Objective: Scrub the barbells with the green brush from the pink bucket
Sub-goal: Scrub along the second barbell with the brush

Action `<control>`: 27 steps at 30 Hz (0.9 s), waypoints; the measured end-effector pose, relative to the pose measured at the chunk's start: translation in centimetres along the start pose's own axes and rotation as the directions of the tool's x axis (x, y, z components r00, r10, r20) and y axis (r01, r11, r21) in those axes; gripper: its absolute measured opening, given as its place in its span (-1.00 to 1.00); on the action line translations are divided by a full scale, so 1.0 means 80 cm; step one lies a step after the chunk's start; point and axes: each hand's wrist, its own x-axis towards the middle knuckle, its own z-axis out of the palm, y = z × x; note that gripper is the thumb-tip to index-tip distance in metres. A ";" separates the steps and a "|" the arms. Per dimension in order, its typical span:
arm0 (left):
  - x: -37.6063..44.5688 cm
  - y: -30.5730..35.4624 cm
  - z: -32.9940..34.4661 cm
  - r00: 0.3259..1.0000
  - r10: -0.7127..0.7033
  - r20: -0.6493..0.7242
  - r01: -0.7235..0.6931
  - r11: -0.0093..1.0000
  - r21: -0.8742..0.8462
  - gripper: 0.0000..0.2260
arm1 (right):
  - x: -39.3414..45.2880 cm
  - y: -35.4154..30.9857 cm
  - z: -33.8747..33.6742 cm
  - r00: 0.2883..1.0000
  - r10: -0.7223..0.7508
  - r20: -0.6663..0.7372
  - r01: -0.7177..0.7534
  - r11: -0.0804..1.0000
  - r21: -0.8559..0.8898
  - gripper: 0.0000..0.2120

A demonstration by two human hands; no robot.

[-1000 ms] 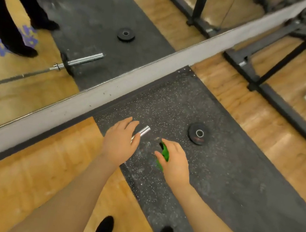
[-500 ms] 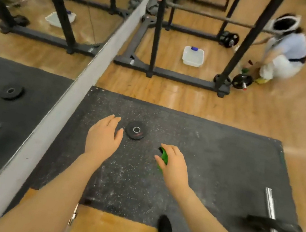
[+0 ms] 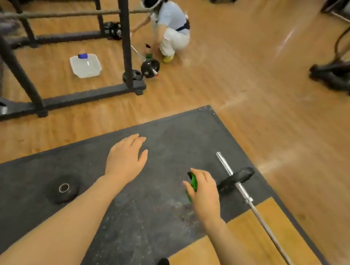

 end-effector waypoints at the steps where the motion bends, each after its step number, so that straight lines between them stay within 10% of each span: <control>1: 0.020 0.020 0.010 0.999 0.035 0.015 -0.035 0.999 -0.002 -0.60 | 0.010 0.016 -0.009 0.999 0.026 -0.021 -0.026 1.000 -0.003 -0.60; 16: 0.225 0.243 0.119 0.901 0.401 0.167 -0.400 0.916 -0.038 -0.61 | 0.123 0.187 -0.110 0.904 0.369 -0.215 -0.367 0.929 0.052 -0.58; 27: 0.365 0.376 0.210 0.640 0.698 0.321 -0.690 0.706 -0.160 -0.61 | 0.178 0.264 -0.119 0.657 0.675 -0.335 -0.656 0.731 0.187 -0.55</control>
